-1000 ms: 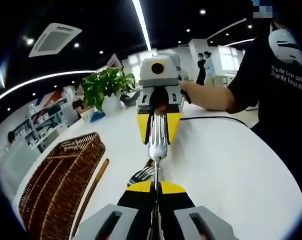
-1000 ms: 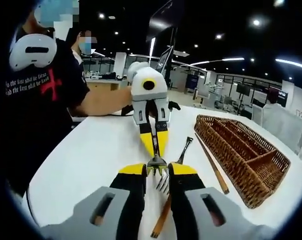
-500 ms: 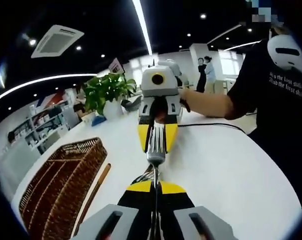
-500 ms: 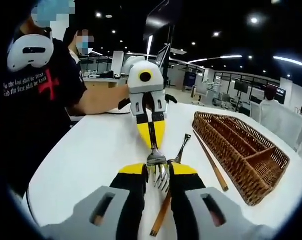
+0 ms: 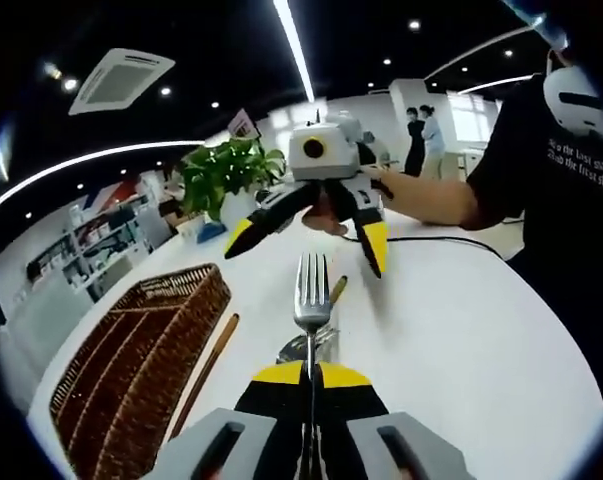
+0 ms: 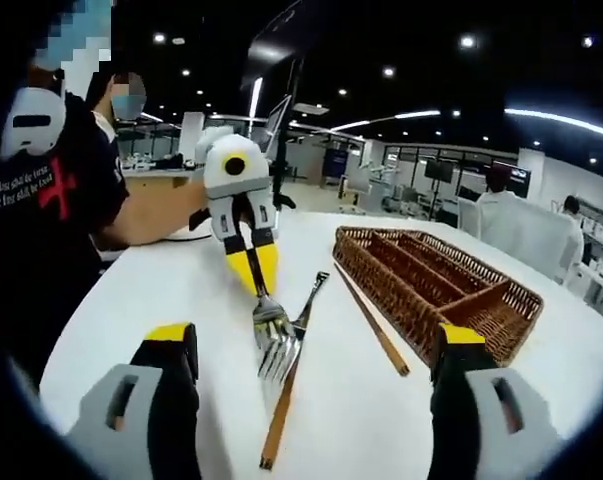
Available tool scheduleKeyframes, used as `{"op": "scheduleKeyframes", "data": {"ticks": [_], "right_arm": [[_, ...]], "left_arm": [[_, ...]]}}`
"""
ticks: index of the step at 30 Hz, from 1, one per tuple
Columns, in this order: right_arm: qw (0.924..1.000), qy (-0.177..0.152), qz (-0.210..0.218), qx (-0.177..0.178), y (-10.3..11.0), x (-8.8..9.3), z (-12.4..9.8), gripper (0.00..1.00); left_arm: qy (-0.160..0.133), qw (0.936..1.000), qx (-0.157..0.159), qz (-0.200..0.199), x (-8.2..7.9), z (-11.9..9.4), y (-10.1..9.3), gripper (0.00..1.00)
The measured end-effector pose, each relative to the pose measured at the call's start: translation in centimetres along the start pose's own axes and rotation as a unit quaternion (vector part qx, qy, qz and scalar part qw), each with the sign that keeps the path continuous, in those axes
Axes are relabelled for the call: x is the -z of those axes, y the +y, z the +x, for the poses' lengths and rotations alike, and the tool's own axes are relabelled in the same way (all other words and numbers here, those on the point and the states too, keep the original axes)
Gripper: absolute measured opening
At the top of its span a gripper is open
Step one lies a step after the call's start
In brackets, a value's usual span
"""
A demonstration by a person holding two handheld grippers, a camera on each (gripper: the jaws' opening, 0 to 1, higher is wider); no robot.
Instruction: Arrange the knives, forks, and spoons in their matching storage slots by inserting each utensil handle-first until every utensil is classified and aligned in the correct compartment
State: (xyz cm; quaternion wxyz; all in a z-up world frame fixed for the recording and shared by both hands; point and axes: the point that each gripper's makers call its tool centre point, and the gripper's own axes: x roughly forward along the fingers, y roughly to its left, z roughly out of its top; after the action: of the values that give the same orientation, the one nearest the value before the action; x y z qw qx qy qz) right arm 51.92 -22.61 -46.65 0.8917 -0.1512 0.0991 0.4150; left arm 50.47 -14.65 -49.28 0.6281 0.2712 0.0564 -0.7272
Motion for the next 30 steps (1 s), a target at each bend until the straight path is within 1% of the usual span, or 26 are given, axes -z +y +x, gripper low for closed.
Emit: {"op": "scheduleKeyframes", "data": {"ticks": [3,5,6,10,12,15,19,21,22,24,25,26,27,28,29,30], "right_arm": [[0.9998,0.003,0.011,0.017,-0.9,0.0,-0.5,0.99],[0.9996,0.001,0.013,0.025,-1.3,0.0,-0.7,0.99],[0.9993,-0.002,0.011,0.035,-1.7,-0.2,-1.1,0.99],[0.9988,-0.012,0.017,0.045,-2.3,-0.5,-1.9,1.0],[0.9986,-0.017,0.02,0.045,-2.2,-0.7,-2.1,1.0],[0.9985,-0.012,0.022,0.05,-2.4,-0.6,-2.2,1.0],[0.9972,-0.024,0.037,0.06,-2.9,-1.1,-2.8,1.0],[0.9957,-0.034,0.042,0.076,-3.6,-1.4,-3.1,1.0],[0.9943,-0.041,0.047,0.087,-4.1,-1.7,-3.4,1.0],[0.9923,-0.051,0.051,0.1,-4.6,-2.1,-3.8,1.0],[0.9904,-0.061,0.055,0.111,-5.0,-2.5,-4.2,1.0],[0.9902,-0.062,0.056,0.112,-5.1,-2.6,-4.3,1.0],[0.988,-0.066,0.069,0.122,-5.4,-2.8,-4.7,1.0],[0.9873,-0.071,0.069,0.124,-5.6,-3.2,-4.9,1.0],[0.9848,-0.077,0.071,0.138,-5.9,-3.6,-5.3,0.99],[0.9854,-0.076,0.068,0.136,-5.8,-3.8,-5.4,0.99]], "left_arm": [[-0.001,1.0,-0.002,0.003,-0.1,-0.2,0.0,0.02],[-0.004,1.0,-0.001,0.006,-0.4,-0.3,0.0,0.02],[-0.007,0.9999,-0.004,0.007,-0.6,-0.4,0.1,0.02],[-0.012,0.9999,-0.006,0.005,-1.5,-0.7,0.7,0.02],[-0.01,0.9999,-0.008,-0.003,-1.9,-1.0,1.0,0.02],[-0.001,1.0,-0.004,-0.005,-2.1,-1.6,1.1,0.02],[0.011,0.9999,-0.011,-0.005,-2.2,-2.7,2.1,0.02],[0.029,0.9994,-0.021,0.0,-2.2,-3.3,2.7,0.02],[0.035,0.9992,-0.021,0.005,-2.3,-3.5,2.7,0.02],[0.042,0.9988,-0.023,0.009,-2.5,-3.9,2.9,0.02],[0.048,0.9985,-0.025,0.013,-2.6,-4.2,3.0,0.02],[0.05,0.9982,-0.028,0.017,-2.8,-4.4,3.2,0.02],[0.051,0.998,-0.03,0.018,-3.1,-4.6,3.3,0.02],[0.052,0.998,-0.031,0.019,-3.3,-4.8,3.4,0.02],[0.052,0.9979,-0.032,0.02,-3.5,-5.0,3.4,0.02],[0.052,0.9979,-0.032,0.022,-3.7,-5.1,3.5,0.02]]}}
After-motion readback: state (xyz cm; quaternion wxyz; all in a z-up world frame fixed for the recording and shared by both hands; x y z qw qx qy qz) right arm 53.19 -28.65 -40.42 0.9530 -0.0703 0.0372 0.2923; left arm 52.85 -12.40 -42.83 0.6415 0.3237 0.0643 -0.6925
